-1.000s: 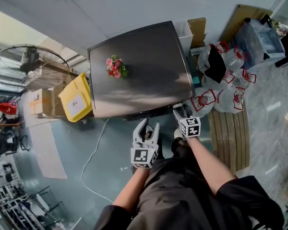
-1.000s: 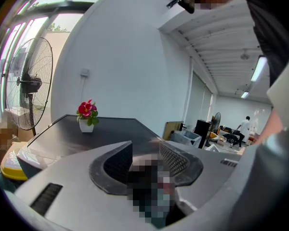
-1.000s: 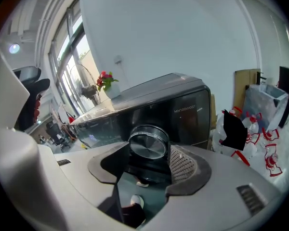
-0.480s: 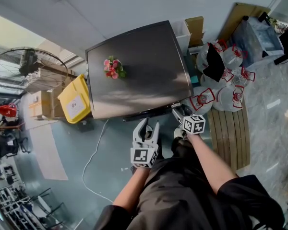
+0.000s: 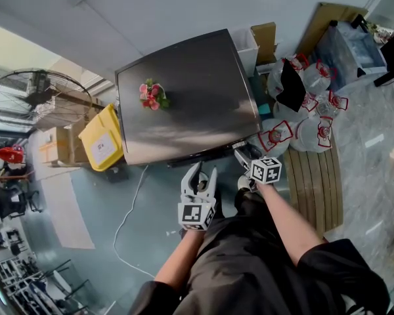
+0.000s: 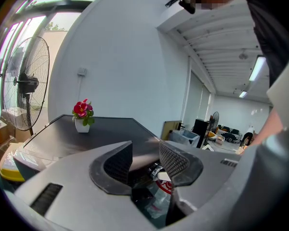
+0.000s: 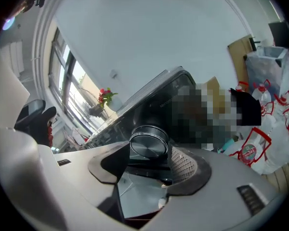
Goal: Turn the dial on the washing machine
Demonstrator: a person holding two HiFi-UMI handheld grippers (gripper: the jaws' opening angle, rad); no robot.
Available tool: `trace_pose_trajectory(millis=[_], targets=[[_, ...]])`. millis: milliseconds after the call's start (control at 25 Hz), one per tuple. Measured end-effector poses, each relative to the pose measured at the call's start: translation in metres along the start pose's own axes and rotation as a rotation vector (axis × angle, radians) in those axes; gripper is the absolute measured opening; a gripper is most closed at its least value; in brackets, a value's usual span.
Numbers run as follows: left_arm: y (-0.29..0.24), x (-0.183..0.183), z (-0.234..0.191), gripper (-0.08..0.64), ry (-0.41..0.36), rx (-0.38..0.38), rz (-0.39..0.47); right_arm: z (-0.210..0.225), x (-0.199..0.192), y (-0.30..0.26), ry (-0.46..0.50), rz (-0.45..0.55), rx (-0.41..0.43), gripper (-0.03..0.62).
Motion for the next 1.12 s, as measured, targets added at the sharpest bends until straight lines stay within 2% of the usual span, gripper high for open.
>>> trace_pose_trajectory(millis=[240, 400, 560, 640, 760, 840, 960, 1120], targets=[[-0.002, 0.005, 0.0, 0.152, -0.006, -0.001, 0.02, -0.021, 0.006, 0.026, 0.115, -0.01, 0.01, 0.235], [-0.002, 0.01, 0.002, 0.149, -0.004, 0.003, 0.033, -0.04, 0.027, 0.051, 0.185, 0.022, 0.015, 0.227], [0.0, 0.022, 0.007, 0.113, 0.01, 0.005, 0.071, -0.065, 0.067, 0.076, 0.265, 0.11, 0.071, 0.173], [0.001, 0.029, 0.01, 0.101, 0.021, 0.001, 0.088, -0.078, 0.091, 0.09, 0.308, 0.153, 0.083, 0.121], [0.002, 0.043, 0.016, 0.08, 0.032, -0.005, 0.108, -0.098, 0.122, 0.107, 0.421, 0.189, 0.091, 0.042], [0.001, 0.055, 0.02, 0.031, 0.021, -0.009, 0.139, -0.114, 0.142, 0.118, 0.486, 0.227, 0.118, 0.012], [0.001, 0.072, 0.024, 0.012, -0.003, 0.002, 0.208, -0.129, 0.166, 0.135, 0.504, 0.281, 0.149, 0.0], [0.0, 0.092, 0.023, 0.011, -0.027, 0.015, 0.24, -0.137, 0.186, 0.15, 0.511, 0.328, 0.129, 0.0]])
Point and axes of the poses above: the fingertips, and each gripper's own axes: y backward along the fingers, z to its right, x out of its top, the point moved 3 cm from there along y, backward along the fingers, and after that the axes turned 6 degrees about z, right-handed, at the moved point
